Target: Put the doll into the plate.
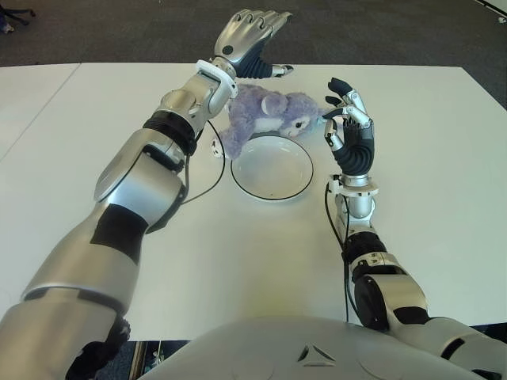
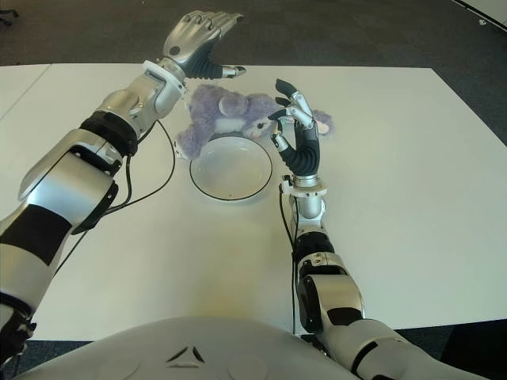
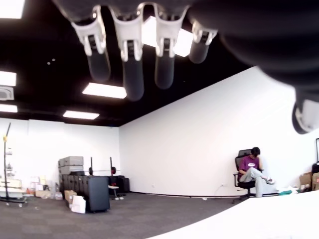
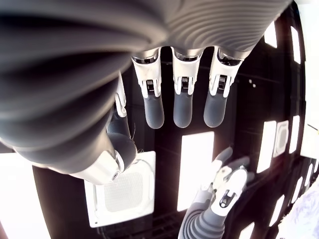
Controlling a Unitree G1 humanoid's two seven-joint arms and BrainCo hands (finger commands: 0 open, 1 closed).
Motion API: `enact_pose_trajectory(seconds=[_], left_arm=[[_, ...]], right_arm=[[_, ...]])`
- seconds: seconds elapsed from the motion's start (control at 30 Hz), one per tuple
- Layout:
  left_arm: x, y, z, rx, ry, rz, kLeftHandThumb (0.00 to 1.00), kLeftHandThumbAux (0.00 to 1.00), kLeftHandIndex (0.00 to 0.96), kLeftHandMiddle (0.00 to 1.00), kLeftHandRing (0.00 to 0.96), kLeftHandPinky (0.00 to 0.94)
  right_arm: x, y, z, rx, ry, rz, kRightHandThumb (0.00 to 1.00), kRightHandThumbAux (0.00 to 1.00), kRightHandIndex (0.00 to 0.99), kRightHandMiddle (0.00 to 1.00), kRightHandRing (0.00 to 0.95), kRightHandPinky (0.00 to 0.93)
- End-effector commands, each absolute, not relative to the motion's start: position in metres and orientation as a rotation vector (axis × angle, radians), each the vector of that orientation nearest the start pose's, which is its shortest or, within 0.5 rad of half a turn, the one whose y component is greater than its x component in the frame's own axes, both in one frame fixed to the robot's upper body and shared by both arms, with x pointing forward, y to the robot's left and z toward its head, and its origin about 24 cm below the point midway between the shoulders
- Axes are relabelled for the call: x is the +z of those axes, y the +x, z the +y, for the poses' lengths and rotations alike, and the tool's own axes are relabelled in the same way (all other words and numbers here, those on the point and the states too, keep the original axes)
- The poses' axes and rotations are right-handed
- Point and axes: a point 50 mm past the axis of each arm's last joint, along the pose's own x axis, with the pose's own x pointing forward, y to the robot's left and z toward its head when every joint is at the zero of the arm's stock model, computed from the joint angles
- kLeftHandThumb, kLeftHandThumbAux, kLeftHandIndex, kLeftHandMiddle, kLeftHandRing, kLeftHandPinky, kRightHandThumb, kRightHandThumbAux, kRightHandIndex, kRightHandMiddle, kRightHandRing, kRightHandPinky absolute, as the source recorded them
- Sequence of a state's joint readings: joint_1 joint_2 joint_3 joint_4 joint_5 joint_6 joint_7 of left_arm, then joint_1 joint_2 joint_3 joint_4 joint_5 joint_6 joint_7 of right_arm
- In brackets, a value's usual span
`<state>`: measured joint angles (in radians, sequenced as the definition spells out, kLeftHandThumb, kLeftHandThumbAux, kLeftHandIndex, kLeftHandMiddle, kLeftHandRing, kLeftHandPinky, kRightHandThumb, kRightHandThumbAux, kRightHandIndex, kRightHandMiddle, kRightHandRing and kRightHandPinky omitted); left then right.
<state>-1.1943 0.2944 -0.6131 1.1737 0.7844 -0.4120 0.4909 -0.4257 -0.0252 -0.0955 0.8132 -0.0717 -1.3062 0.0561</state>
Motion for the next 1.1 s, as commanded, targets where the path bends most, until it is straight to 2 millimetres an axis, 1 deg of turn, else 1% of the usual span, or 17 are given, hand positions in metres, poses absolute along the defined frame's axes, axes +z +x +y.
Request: enact_pose_trajectory(seconds=[0.03,0.13,0.37,0.4,0.43,0.47,0.5,0.57,0.73,0.8,0.97,1.1], left_arm=[[0.113,0.384,0.083,-0.556,1.451,-0.579,0.194,0.296,0.0,0.0,0.0,0.0],[0.109,0.381,0.085,-0.61,1.456,-0.578,0.193,0.285,0.0,0.0,0.0,0.0],[0.104,0.378,0.086,-0.675,1.475,-0.563,0.183,0.271,0.0,0.0,0.0,0.0],[0.103,0.378,0.086,-0.688,1.48,-0.558,0.182,0.27,0.0,0.0,0.0,0.0],[0.102,0.378,0.086,-0.698,1.482,-0.555,0.18,0.267,0.0,0.0,0.0,0.0],[0.101,0.377,0.086,-0.707,1.486,-0.549,0.18,0.266,0.0,0.0,0.0,0.0],[0.101,0.377,0.086,-0.712,1.487,-0.546,0.178,0.264,0.0,0.0,0.0,0.0],[0.098,0.376,0.086,-0.724,1.49,-0.533,0.171,0.26,0.0,0.0,0.0,0.0],[0.093,0.376,0.086,-0.741,1.49,-0.496,0.164,0.26,0.0,0.0,0.0,0.0],[0.092,0.375,0.086,-0.747,1.487,-0.485,0.159,0.261,0.0,0.0,0.0,0.0],[0.083,0.372,0.087,-0.768,1.47,-0.439,0.152,0.275,0.0,0.0,0.0,0.0],[0.069,0.368,0.09,-0.778,1.465,-0.385,0.148,0.286,0.0,0.0,0.0,0.0]], right_arm=[[-0.105,0.093,-0.121,0.052,0.065,0.205,0.705,0.718,0.426,0.168,0.136,0.21],[-0.105,0.093,-0.121,0.041,0.063,0.206,0.705,0.718,0.426,0.164,0.134,0.205],[-0.105,0.094,-0.12,0.054,0.056,0.206,0.703,0.718,0.426,0.173,0.123,0.172],[-0.105,0.094,-0.12,0.054,0.061,0.207,0.704,0.718,0.426,0.175,0.125,0.18],[-0.105,0.094,-0.12,0.053,0.065,0.207,0.705,0.717,0.427,0.174,0.134,0.218],[-0.105,0.094,-0.12,0.052,0.068,0.207,0.706,0.717,0.427,0.174,0.137,0.227],[-0.105,0.094,-0.119,0.051,0.07,0.207,0.706,0.717,0.427,0.17,0.147,0.266],[-0.106,0.094,-0.12,0.045,0.068,0.212,0.707,0.717,0.427,0.166,0.161,0.282],[-0.107,0.095,-0.121,0.045,0.047,0.229,0.705,0.718,0.428,0.162,0.175,0.271],[-0.108,0.095,-0.121,0.051,0.044,0.23,0.704,0.719,0.428,0.162,0.169,0.253],[-0.108,0.095,-0.121,0.058,0.048,0.236,0.703,0.72,0.426,0.162,0.178,0.296],[-0.108,0.094,-0.121,0.038,0.057,0.238,0.708,0.72,0.427,0.158,0.18,0.302]])
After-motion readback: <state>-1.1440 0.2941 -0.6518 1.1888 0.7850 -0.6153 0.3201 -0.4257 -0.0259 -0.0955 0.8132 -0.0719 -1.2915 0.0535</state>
